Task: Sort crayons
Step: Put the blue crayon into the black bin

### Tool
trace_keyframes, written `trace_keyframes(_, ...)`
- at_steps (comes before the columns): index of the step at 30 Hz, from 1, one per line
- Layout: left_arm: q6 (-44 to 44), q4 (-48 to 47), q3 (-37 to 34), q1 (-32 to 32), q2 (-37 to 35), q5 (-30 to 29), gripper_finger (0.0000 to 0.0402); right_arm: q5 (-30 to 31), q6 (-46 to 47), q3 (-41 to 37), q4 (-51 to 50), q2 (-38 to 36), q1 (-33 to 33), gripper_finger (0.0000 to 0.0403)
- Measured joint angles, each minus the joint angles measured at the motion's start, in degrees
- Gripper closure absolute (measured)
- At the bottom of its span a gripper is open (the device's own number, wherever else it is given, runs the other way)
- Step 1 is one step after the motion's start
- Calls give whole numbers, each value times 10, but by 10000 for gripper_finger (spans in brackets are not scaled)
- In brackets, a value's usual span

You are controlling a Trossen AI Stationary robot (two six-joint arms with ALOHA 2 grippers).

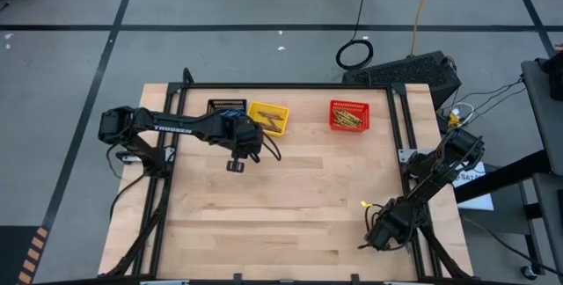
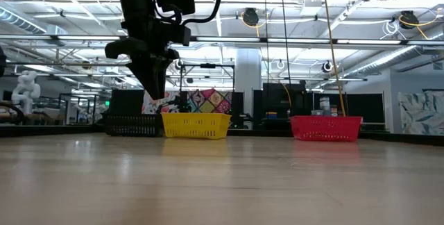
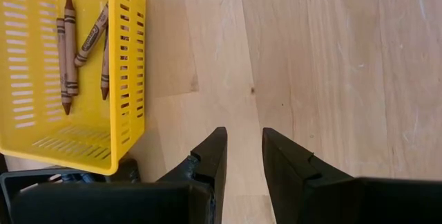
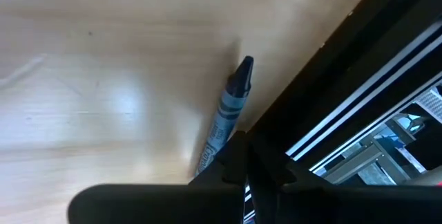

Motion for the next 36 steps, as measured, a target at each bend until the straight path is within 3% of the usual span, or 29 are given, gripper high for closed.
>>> trace_keyframes(16, 0, 0, 0, 0, 0, 0, 317, 18, -31, 23, 3, 1, -43, 403)
trace_keyframes(25, -1, 1, 0, 0, 0, 0, 317, 38, -61, 25, -105, 1, -43, 403)
trace_keyframes(36, -1, 0, 0, 0, 0, 0, 317, 43, -50, -1, -27, -3, -37, 392)
